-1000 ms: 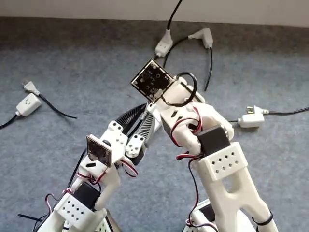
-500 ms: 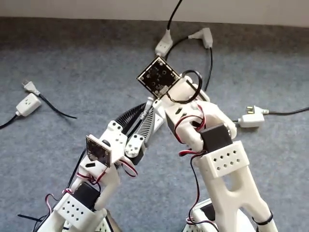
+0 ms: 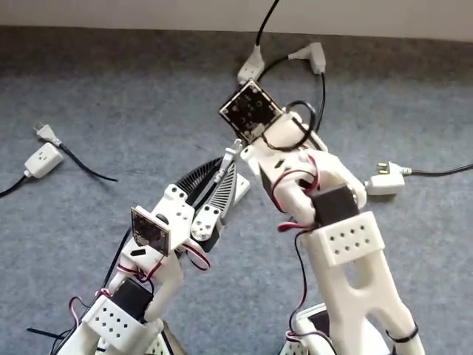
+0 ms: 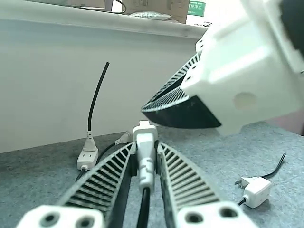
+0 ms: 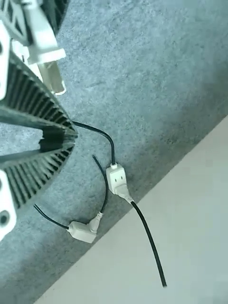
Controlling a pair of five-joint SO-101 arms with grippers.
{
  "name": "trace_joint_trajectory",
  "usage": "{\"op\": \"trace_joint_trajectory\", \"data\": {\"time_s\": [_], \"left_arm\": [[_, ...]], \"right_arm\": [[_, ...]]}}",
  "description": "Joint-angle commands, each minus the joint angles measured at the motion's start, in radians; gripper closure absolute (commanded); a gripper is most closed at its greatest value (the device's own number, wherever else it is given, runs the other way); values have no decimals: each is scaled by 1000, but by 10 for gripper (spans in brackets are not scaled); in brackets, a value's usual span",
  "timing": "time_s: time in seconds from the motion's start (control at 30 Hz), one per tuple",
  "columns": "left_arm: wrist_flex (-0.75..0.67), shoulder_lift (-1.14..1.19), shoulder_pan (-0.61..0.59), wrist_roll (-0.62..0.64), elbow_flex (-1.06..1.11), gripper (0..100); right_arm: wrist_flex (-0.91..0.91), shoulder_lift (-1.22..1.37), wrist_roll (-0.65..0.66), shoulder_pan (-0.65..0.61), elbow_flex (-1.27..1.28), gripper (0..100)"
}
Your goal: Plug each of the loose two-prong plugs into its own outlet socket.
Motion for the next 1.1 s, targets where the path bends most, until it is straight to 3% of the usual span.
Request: {"op": "trace_joint_trajectory", "data": {"time_s": [0.0, 0.37, 0.77, 1.07], "left_arm": [[-5, -10, -1, 5, 22, 994], [-5, -12, 1, 6, 22, 994], [-3, -16, -5, 6, 22, 994], [-3, -16, -5, 6, 22, 994]], "right_arm": [[-8, -124, 6, 5, -56, 991], [-64, -193, 6, -162, 38, 991], [-225, 71, 6, -27, 110, 991], [-142, -67, 5, -13, 61, 991]]}}
